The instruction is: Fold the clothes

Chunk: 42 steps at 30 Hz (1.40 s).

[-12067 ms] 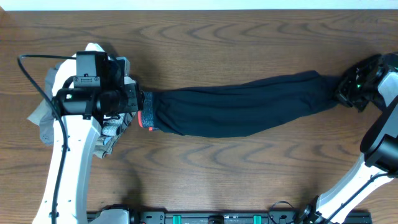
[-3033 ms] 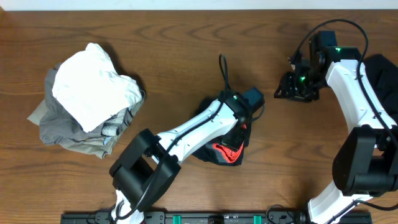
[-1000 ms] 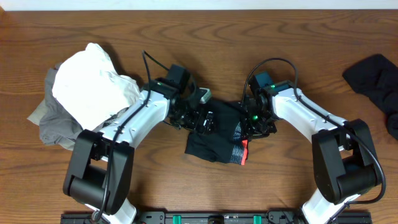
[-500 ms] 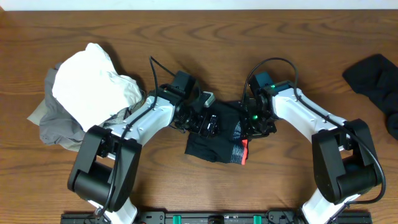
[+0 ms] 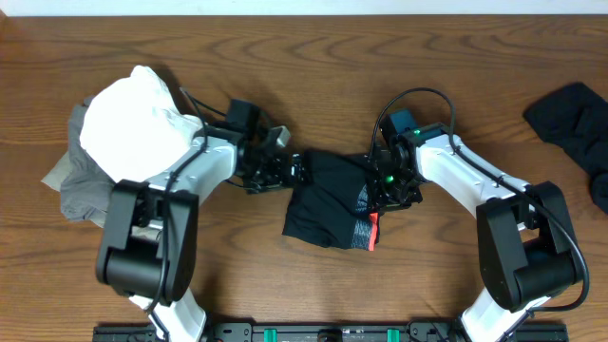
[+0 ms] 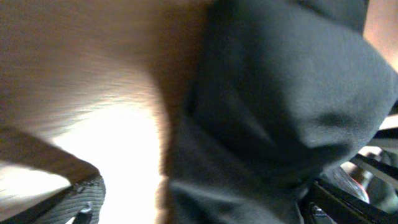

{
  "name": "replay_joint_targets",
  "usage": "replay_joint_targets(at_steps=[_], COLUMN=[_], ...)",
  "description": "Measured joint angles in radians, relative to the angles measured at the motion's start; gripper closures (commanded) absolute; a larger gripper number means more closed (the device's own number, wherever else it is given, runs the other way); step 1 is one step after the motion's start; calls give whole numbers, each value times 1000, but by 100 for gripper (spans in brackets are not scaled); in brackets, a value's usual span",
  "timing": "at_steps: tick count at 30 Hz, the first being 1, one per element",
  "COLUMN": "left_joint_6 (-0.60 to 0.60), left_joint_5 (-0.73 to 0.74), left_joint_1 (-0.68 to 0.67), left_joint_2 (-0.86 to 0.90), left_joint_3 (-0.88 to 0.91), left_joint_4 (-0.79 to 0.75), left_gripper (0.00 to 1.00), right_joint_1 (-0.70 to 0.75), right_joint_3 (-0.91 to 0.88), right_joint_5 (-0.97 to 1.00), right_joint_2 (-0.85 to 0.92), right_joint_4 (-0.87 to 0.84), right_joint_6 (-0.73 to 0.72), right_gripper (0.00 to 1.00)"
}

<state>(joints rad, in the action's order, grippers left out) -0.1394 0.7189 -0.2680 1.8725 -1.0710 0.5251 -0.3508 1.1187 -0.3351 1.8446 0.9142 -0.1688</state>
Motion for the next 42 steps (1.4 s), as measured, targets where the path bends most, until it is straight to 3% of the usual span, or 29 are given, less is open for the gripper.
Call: replay_joint_targets(at_steps=[7, 9, 10, 11, 12, 13, 14, 21, 30, 38, 42], left_joint_6=[0, -1, -3, -7, -7, -14, -16, -18, -2, 17, 17], left_joint_5=[143, 171, 175, 176, 174, 170, 169, 180, 170, 144, 140], left_joint_1=[-108, -129, -137, -146, -152, -160, -168, -192, -102, 198, 392], left_joint_2=[49, 56, 59, 63, 69, 78, 87, 101, -49, -365, -414], left_joint_3=[-11, -11, -11, -11, -11, -8, -6, -2, -37, -117, -119], left_joint_4=[-26, -40, -47, -56, -64, -72, -79, -78, 37, 31, 24], left_gripper=[1, 10, 22, 43, 76, 91, 94, 94, 94, 94, 94], right_joint_1=[0, 0, 0, 0, 0, 0, 0, 11, 116, 128, 128], right_joint_3=[0, 0, 0, 0, 0, 0, 0, 5, 175, 245, 245], right_joint_5=[4, 7, 10, 11, 12, 13, 14, 16, 19, 18, 18], right_joint_2=[0, 0, 0, 0, 0, 0, 0, -1, -170, -378, -391], right_joint_4=[0, 0, 0, 1, 1, 1, 1, 34, 200, 167, 169], right_joint_6=[0, 0, 0, 0, 0, -1, -1, -3, 0, 1, -1], right_gripper=[73, 74, 75, 75, 75, 75, 75, 80, 65, 63, 65])
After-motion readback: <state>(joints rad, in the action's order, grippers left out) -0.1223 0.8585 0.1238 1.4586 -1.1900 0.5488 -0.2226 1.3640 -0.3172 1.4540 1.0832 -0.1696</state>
